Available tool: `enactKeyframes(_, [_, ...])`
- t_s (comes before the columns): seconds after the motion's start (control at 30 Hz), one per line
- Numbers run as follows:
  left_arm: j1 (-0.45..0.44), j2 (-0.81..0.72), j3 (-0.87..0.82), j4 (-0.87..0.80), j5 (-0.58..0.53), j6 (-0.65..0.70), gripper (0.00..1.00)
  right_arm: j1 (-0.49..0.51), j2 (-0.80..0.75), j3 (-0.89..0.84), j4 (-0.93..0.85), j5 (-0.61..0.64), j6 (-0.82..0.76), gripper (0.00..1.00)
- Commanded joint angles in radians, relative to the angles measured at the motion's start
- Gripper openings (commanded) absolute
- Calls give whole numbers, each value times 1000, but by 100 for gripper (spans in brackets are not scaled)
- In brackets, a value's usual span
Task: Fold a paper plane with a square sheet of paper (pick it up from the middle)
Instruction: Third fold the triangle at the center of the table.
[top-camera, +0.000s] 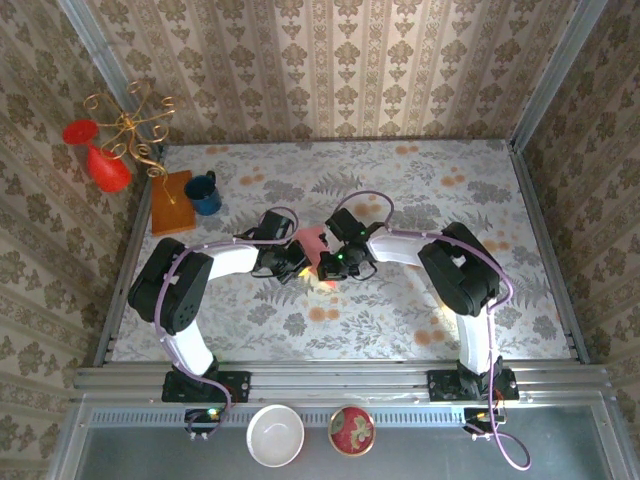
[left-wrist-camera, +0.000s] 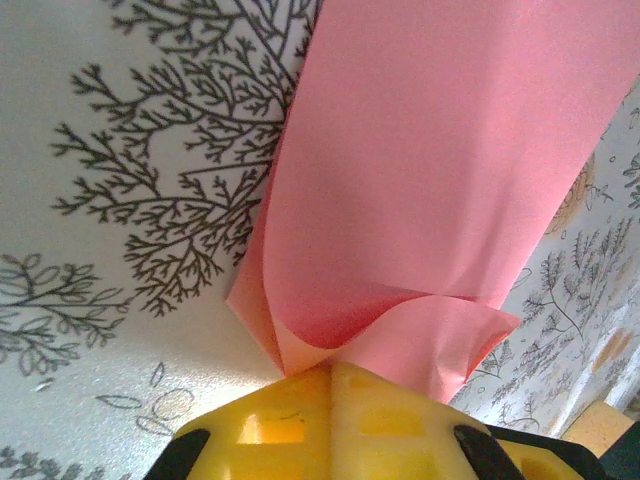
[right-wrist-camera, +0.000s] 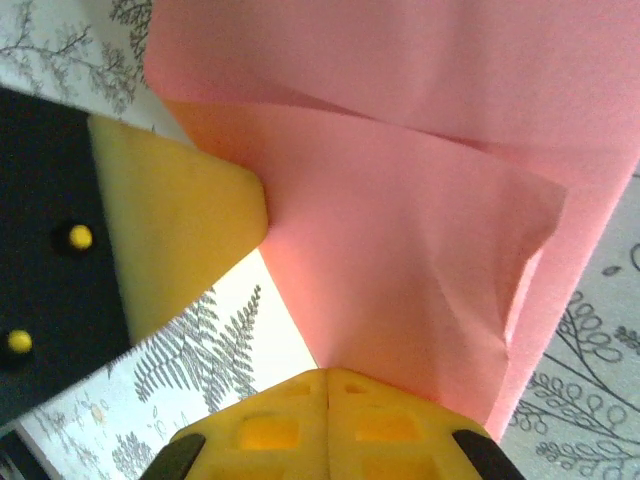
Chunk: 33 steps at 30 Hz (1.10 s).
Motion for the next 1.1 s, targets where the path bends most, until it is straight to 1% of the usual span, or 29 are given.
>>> enactKeyframes(0.0, [13, 80, -39, -134, -91, 29, 4, -18, -47, -91, -35, -47, -38, 9])
enactKeyframes(0.23, [13, 86, -25, -137, -84, 39, 4, -36, -164, -237, 0, -78, -82, 10])
enactKeyframes(0.37, [13, 83, -12, -132, -74, 47, 4, -39, -238, -221, -20, -67, -135, 10])
enactKeyframes(0.47, [9, 75, -10, -121, -73, 44, 4, -35, -270, -191, 18, -82, -123, 10])
enactKeyframes(0.6, [7, 72, -10, -105, -68, 37, 4, -19, -198, -122, 47, -57, -79, 9])
enactKeyframes(0.7, [3, 75, -7, -100, -62, 35, 4, -14, -109, -44, 9, -7, -53, 6])
enactKeyframes(0.8, [2, 68, -11, -93, -57, 33, 4, -14, -55, -3, -12, 22, -42, 5])
enactKeyframes(0.93, [4, 54, -12, -52, -33, 37, 4, -14, -21, 8, -27, 31, -45, 5])
enactKeyframes(1.07, [2, 23, 10, -23, -13, 75, 5, -17, 2, 2, -62, 83, -47, 3])
